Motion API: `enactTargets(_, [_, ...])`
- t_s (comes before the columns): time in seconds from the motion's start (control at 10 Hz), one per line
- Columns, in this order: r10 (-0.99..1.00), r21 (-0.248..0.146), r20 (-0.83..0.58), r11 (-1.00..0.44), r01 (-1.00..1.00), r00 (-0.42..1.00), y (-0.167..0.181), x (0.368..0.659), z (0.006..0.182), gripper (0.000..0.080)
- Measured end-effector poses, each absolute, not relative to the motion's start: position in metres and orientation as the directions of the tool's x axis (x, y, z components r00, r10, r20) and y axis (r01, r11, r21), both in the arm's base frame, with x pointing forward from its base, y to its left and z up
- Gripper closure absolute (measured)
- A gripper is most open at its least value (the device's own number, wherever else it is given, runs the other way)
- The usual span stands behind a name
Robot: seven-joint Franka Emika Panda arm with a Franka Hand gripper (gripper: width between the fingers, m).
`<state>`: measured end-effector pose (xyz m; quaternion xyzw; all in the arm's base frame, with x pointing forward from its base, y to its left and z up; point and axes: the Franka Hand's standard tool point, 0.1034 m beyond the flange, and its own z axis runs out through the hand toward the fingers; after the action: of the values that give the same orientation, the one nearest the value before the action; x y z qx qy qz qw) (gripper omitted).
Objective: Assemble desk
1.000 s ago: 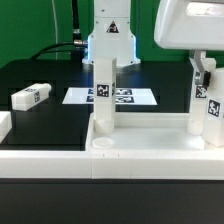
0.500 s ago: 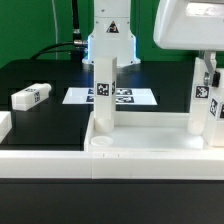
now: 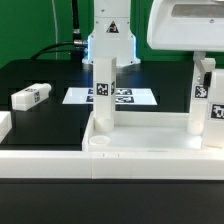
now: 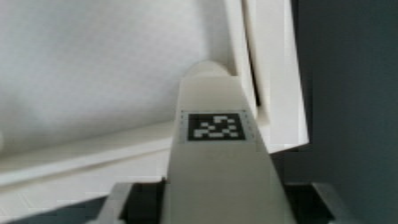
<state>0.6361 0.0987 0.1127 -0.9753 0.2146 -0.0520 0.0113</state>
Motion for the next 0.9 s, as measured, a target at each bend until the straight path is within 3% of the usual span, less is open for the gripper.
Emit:
enactTargets(0.4, [-0.737,-0.074,0.067,-0.676,-0.733,0.672,0.0983,0.6353,0.1122,0.0509])
enactTargets(0.9, [-0.936,-0.1,0.006,-0.352,-0.931,0.353,0.0937,0.6351,0.1121,0.0509])
